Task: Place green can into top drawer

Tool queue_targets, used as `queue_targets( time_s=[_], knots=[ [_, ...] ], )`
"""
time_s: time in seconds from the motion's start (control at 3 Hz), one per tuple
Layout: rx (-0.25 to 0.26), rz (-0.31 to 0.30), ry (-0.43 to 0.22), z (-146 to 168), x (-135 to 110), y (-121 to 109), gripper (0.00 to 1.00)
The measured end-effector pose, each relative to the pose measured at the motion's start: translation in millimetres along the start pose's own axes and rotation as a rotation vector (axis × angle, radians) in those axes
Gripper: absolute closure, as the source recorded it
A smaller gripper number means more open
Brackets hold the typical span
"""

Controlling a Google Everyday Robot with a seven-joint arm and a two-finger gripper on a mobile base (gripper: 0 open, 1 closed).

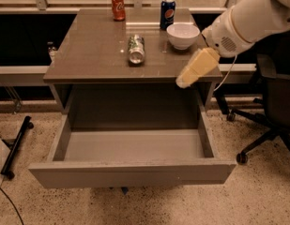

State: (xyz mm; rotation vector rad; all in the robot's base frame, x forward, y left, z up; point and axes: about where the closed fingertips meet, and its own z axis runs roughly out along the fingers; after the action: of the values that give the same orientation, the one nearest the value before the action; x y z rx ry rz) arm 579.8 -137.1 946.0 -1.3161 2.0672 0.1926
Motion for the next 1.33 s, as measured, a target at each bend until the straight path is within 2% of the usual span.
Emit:
queue_targets(
  time_s=[0.33, 0.67, 1.33],
  knots=[
    [0.015, 0.048, -0.098, 33.5, -29.1, -28.6, 0.00],
    [0.004, 0.074, -0.152, 67.0, -53.2, -48.7, 0.00],
    [-0.060, 0.129, -0.192, 132.5, -86.0, -69.1, 0.00]
  ],
)
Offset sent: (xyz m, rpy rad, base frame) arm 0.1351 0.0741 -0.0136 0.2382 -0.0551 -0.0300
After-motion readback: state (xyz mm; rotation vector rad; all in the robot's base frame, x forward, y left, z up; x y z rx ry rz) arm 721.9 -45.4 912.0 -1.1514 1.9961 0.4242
